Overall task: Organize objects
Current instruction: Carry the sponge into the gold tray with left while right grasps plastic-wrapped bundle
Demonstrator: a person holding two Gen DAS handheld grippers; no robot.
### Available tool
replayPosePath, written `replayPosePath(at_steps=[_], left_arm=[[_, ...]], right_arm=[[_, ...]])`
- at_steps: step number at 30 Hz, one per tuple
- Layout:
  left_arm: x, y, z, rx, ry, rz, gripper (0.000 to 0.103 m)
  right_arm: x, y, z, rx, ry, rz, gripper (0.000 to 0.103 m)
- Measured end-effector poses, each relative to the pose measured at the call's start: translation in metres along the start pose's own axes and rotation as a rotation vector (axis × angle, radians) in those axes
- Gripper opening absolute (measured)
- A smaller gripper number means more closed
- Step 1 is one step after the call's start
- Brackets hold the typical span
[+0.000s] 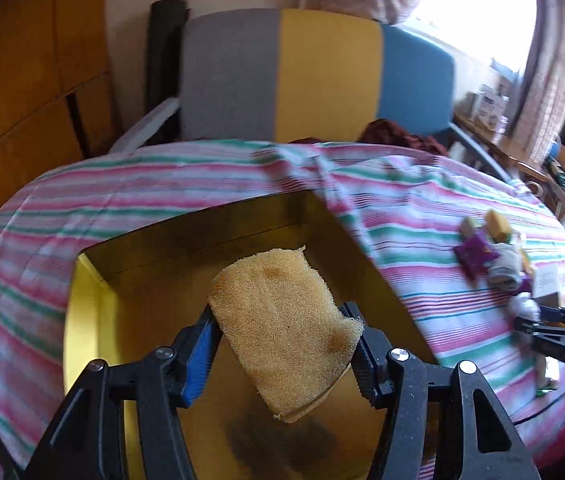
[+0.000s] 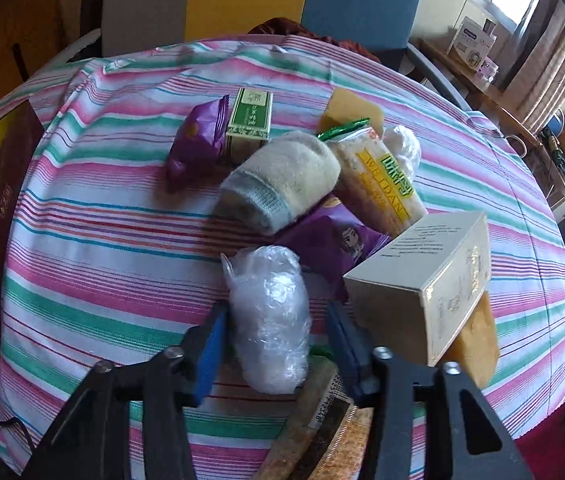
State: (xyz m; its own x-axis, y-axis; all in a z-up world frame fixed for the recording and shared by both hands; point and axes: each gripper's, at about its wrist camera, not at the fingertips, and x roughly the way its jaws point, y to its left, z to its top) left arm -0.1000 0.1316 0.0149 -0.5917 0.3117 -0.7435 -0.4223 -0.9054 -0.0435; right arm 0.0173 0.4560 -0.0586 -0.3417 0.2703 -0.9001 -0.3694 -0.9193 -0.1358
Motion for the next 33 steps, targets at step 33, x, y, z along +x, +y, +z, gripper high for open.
replayPosePath(at_steps=[33], left_arm=[[0.050,0.123,0.003,-0.169,0.079,0.167,0.080]], right_arm=[[-0.008,0.050,-0.007,-0.199,-0.069,0.067,0.034]])
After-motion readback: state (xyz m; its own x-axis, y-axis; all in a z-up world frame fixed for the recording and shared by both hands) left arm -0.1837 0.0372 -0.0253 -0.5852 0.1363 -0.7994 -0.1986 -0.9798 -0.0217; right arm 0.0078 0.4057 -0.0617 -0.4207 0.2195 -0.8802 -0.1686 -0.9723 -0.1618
